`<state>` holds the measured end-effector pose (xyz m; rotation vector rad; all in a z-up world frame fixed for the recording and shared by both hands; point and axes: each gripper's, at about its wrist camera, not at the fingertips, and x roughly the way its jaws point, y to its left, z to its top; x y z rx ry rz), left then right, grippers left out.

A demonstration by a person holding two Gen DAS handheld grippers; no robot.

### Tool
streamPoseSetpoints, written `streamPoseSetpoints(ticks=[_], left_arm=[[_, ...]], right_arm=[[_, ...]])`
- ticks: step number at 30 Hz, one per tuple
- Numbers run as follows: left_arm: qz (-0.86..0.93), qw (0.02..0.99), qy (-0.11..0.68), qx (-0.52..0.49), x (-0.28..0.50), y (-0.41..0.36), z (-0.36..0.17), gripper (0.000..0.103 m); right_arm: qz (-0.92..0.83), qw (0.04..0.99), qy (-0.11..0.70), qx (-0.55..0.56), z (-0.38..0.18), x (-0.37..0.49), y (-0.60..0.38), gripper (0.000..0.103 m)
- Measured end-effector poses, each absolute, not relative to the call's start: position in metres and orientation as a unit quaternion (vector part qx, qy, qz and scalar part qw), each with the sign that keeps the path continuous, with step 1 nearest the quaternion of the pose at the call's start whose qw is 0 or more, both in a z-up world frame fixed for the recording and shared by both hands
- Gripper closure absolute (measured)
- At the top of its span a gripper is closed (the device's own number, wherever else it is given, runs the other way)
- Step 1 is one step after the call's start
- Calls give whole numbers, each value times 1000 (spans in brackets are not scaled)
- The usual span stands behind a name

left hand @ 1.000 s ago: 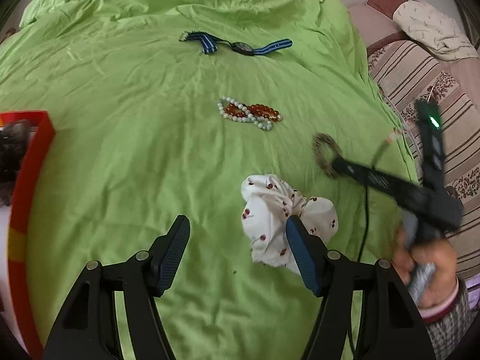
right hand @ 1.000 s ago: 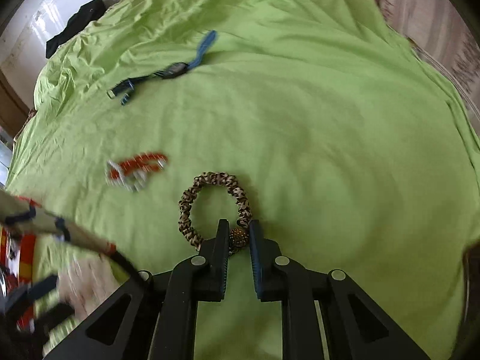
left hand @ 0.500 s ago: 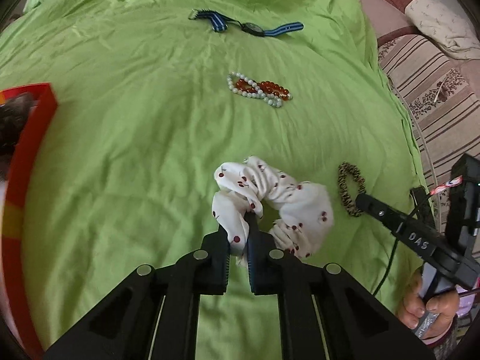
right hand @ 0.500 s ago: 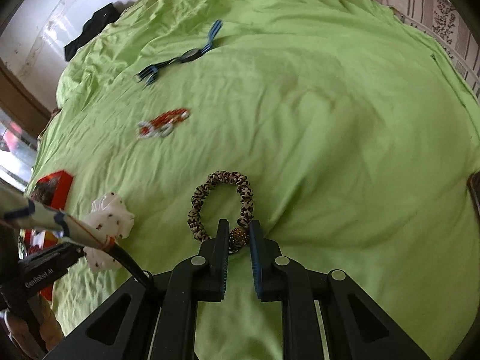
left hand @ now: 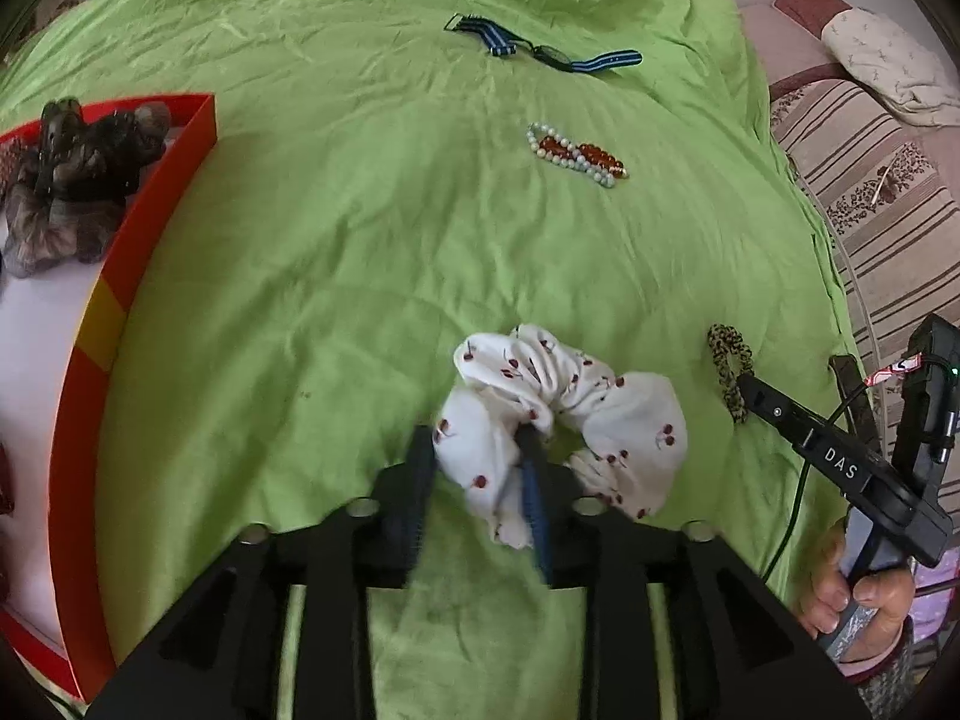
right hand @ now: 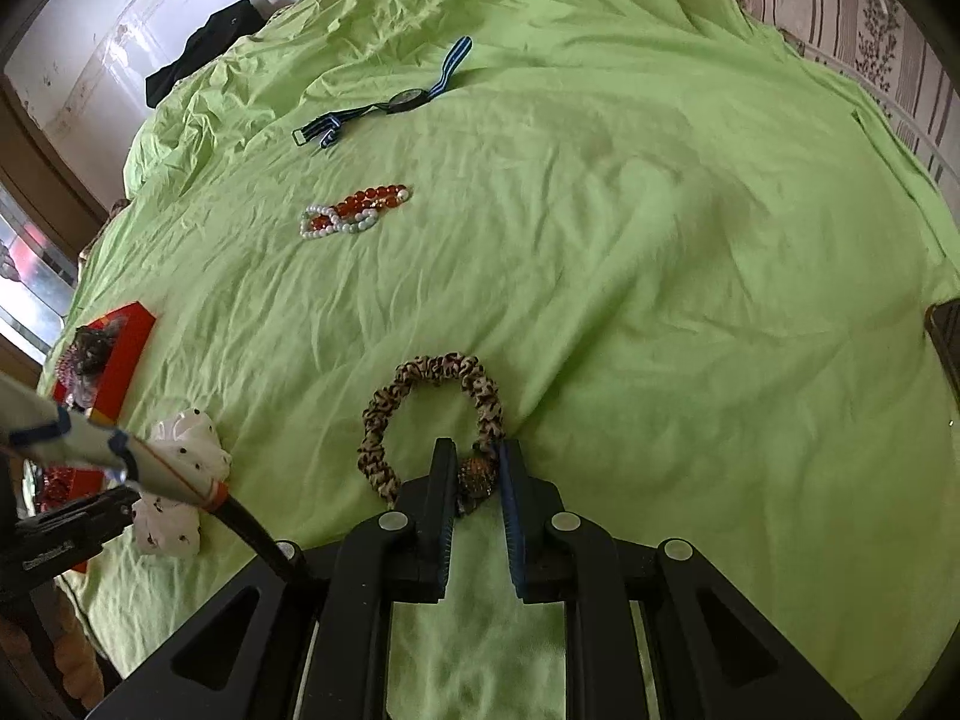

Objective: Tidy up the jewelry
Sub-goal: 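Carry the white scrunchie and leopard hair tie toward the tray with both tools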

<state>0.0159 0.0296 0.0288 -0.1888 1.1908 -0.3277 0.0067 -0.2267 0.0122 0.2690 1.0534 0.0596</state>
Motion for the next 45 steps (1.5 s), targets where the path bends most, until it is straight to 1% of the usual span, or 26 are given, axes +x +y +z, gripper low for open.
streamPoseSetpoints(ticks=[2, 4, 6, 8, 10, 14, 15, 16, 17, 18, 20, 25, 38, 45], left_arm=[[-153, 812, 557, -84, 18, 27, 27, 64], [-150, 813, 557, -78, 22, 22, 24, 62], [-148, 817, 553, -72, 24, 19, 23, 58], [-147, 821, 548, -67, 25, 15, 22, 54], [-145, 825, 542, -62, 25, 11, 20, 52], [-140, 832, 535, -56, 23, 8, 20, 51], [-138, 832, 535, -53, 23, 8, 21, 58], [-135, 832, 536, -52, 22, 8, 22, 67], [-135, 830, 539, -55, 21, 10, 24, 90], [-138, 826, 543, -62, 20, 12, 26, 96], [-139, 827, 539, -81, 15, 18, 35, 96], [-133, 844, 513, -79, -3, 26, 64, 96], [-89, 894, 438, -9, -62, 46, 117, 96], [-83, 907, 413, 2, -84, 54, 133, 96]], right_arm=[[26, 857, 500, 121, 11, 10, -225, 84], [25, 858, 499, 119, 9, 12, -223, 79], [24, 860, 495, 120, 7, 13, -221, 73], [21, 864, 489, 118, 6, 14, -218, 71], [15, 868, 483, 112, 4, 13, -216, 70], [8, 875, 474, 103, 4, 11, -212, 71], [5, 875, 475, 97, 5, 11, -211, 74], [3, 875, 475, 94, 6, 11, -211, 85], [4, 874, 476, 96, 8, 10, -212, 89], [7, 874, 475, 105, 10, 9, -213, 89], [11, 877, 466, 117, 17, 3, -215, 89], [7, 888, 446, 114, 38, -13, -211, 89], [9, 898, 421, 125, 74, -60, -198, 89], [18, 903, 412, 118, 87, -79, -185, 89]])
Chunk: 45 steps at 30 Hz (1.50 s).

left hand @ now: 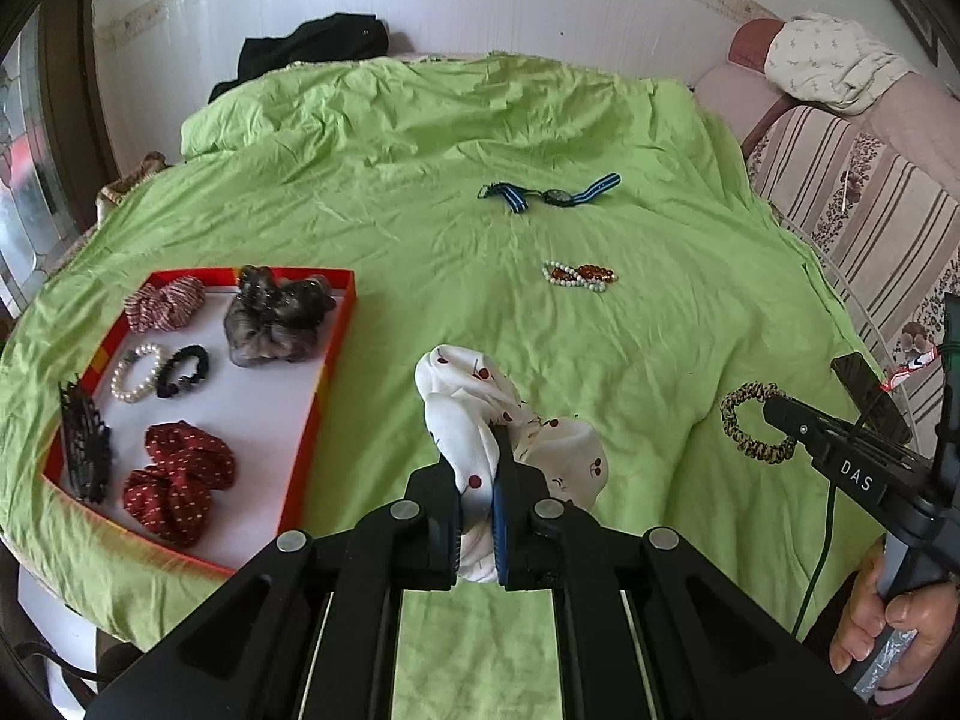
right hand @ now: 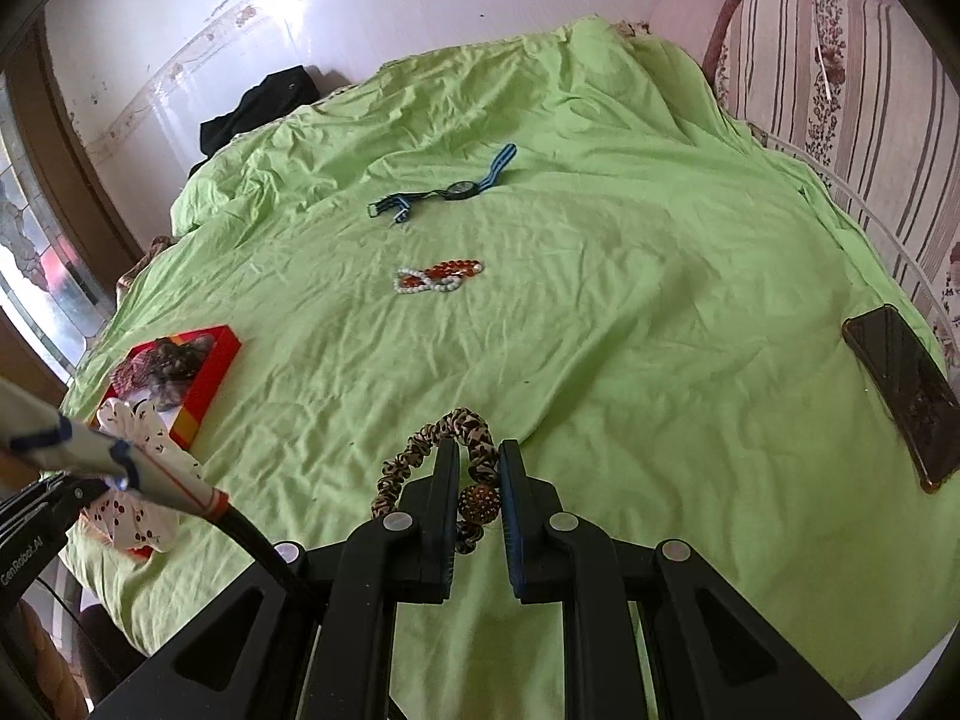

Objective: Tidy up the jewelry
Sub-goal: 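Carry the white scrunchie and leopard hair tie toward the tray with both tools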

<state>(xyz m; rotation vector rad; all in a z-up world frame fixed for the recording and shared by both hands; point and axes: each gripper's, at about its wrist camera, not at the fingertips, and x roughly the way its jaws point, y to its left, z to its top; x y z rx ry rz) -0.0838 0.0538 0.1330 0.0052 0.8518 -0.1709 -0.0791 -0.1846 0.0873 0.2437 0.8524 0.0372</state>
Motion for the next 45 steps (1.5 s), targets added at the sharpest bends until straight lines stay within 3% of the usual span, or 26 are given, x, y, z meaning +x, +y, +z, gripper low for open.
streamPoseSetpoints(ticks=[45], left_arm=[[-63, 918, 391, -31, -119, 106, 153, 96]], right_arm=[[82, 908, 406, 60, 110, -114, -110, 89]])
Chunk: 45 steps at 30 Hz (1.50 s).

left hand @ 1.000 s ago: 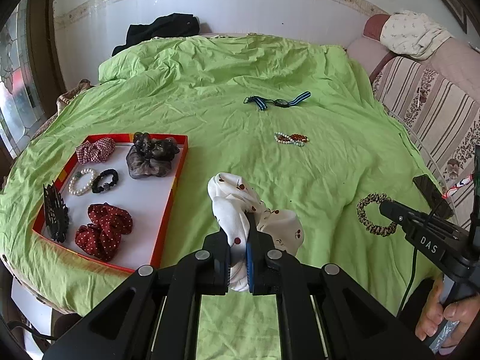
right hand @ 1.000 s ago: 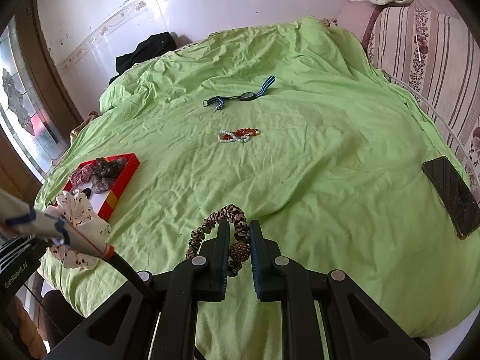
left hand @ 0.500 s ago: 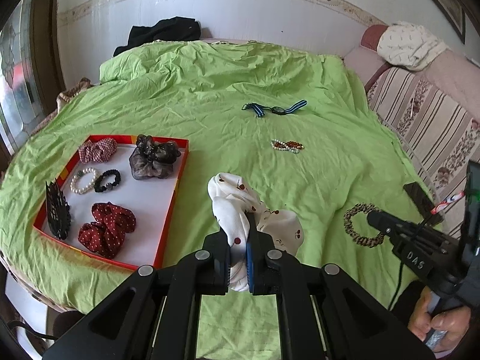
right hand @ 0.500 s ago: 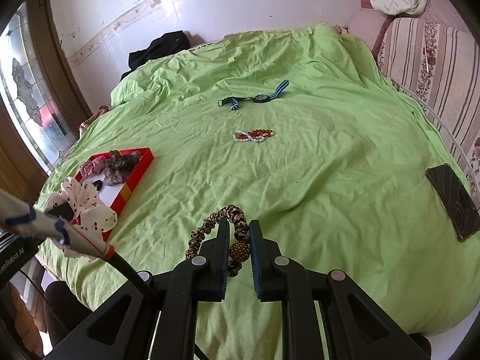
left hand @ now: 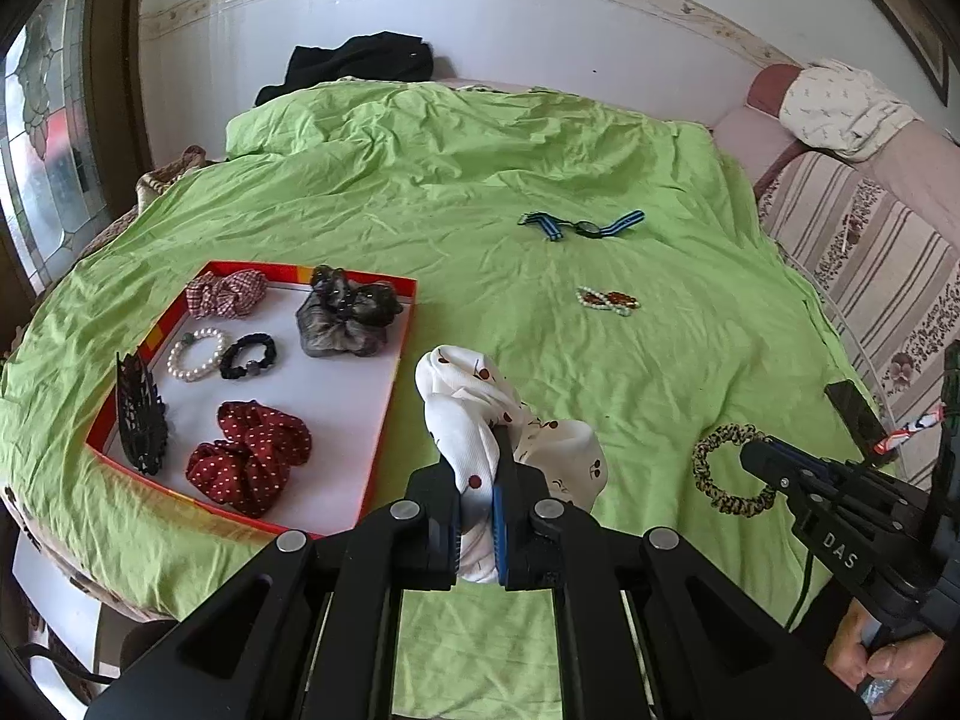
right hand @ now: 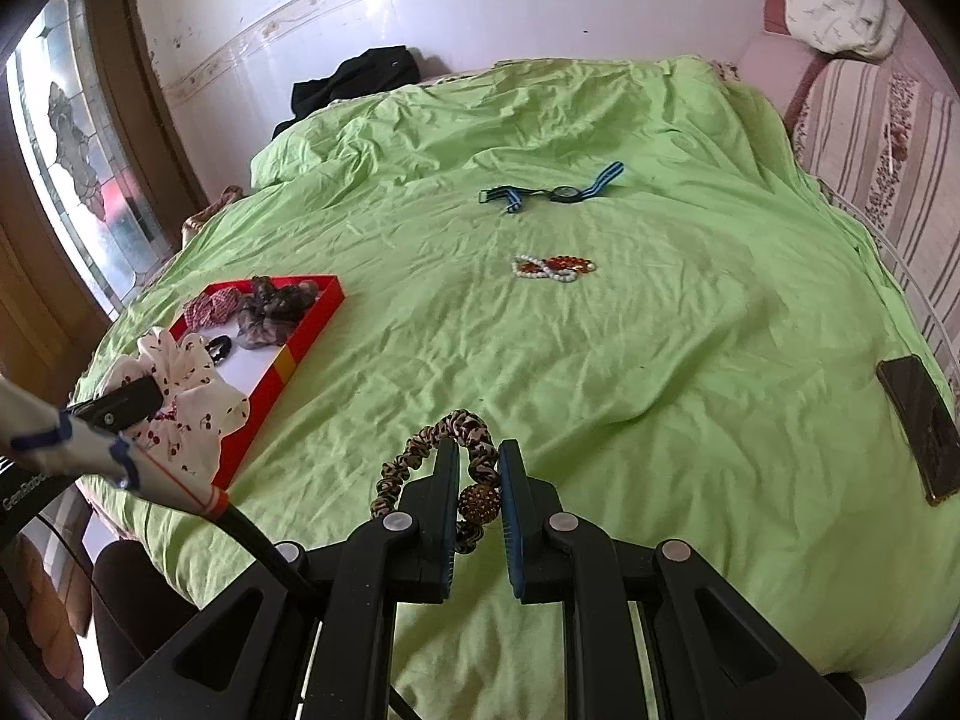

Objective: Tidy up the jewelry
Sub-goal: 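Carry the white scrunchie and leopard hair tie toward the tray with both tools, then lower the white scrunchie and leopard hair tie into the tray and open both tools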

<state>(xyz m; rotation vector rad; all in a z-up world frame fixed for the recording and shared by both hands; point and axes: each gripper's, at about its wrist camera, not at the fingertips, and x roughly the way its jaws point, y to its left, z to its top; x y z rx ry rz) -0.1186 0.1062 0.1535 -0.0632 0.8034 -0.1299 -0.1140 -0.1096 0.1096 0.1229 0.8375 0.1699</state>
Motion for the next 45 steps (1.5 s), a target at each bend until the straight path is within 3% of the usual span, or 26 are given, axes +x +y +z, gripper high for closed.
streamPoseSetpoints(ticks=[23, 45], left_arm=[[-22, 910, 403, -93, -102, 180, 144, 96], [46, 907, 394, -144, -84, 310, 160, 96]], right_arm=[[144, 896, 420, -5, 112, -90, -29, 89], [230, 874, 428, -14, 122, -54, 49, 89]])
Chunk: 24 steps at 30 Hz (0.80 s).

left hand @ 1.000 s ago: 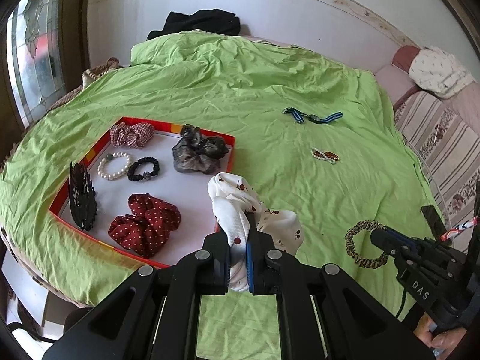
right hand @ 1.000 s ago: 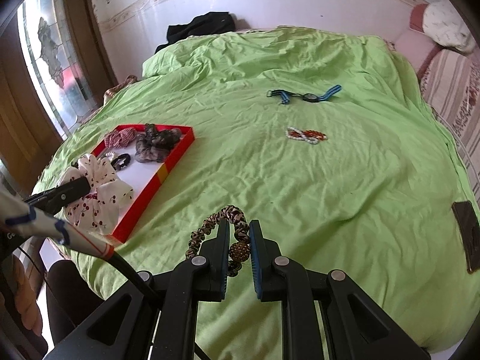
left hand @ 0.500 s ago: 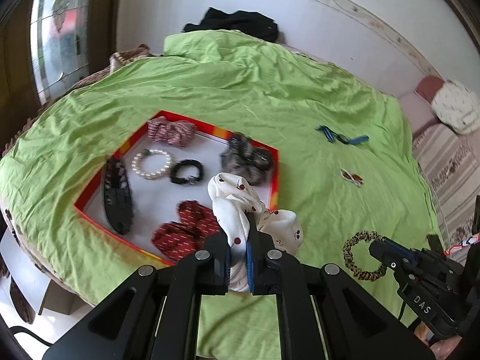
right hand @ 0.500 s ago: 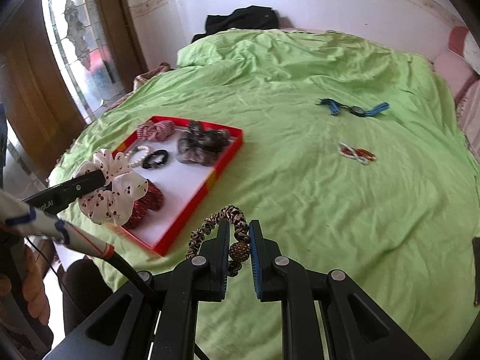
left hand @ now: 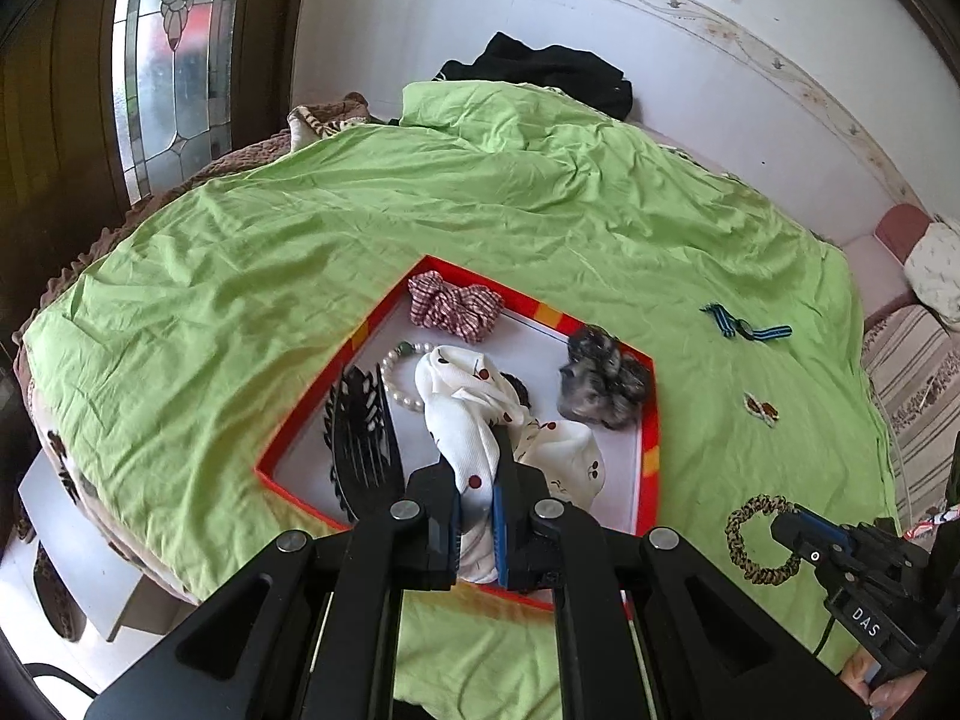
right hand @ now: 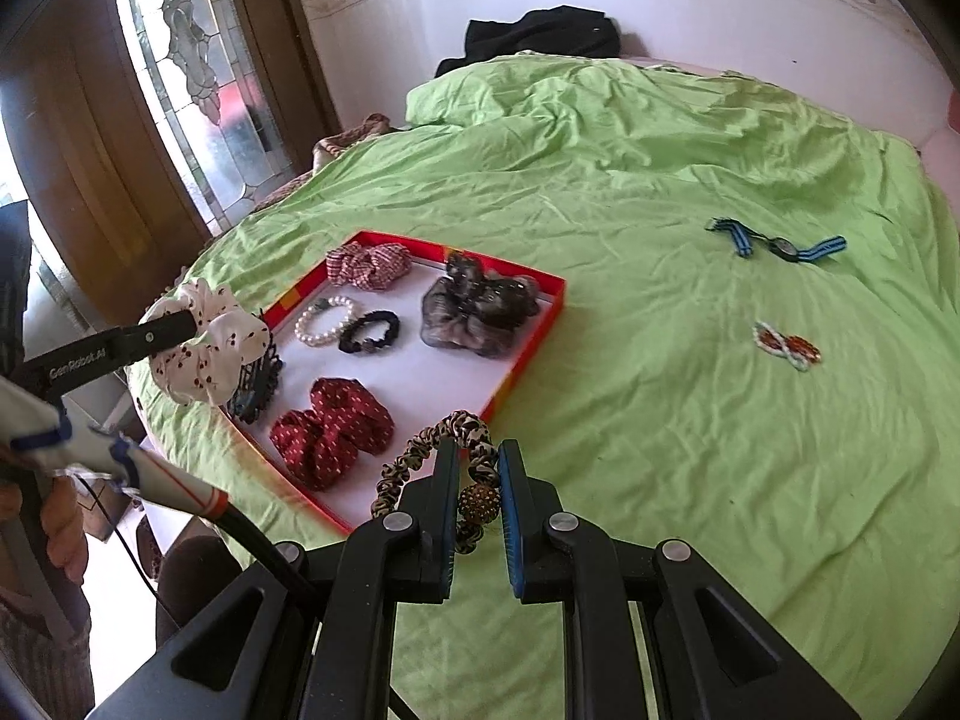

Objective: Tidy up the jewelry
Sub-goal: 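Lower the white scrunchie and leopard hair tie into the tray and open both tools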

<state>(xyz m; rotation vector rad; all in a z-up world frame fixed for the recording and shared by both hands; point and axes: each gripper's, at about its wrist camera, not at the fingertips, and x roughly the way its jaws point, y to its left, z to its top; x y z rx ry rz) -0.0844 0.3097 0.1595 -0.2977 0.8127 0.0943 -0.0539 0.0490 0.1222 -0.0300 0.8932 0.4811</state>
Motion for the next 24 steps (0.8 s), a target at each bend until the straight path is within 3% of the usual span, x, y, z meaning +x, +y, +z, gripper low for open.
streamPoseSetpoints(ticks=[24], left_arm=[[-10, 883, 459, -92, 42, 279, 123, 96]], right_arm=[[289, 847, 446, 2, 86, -2, 105, 89]])
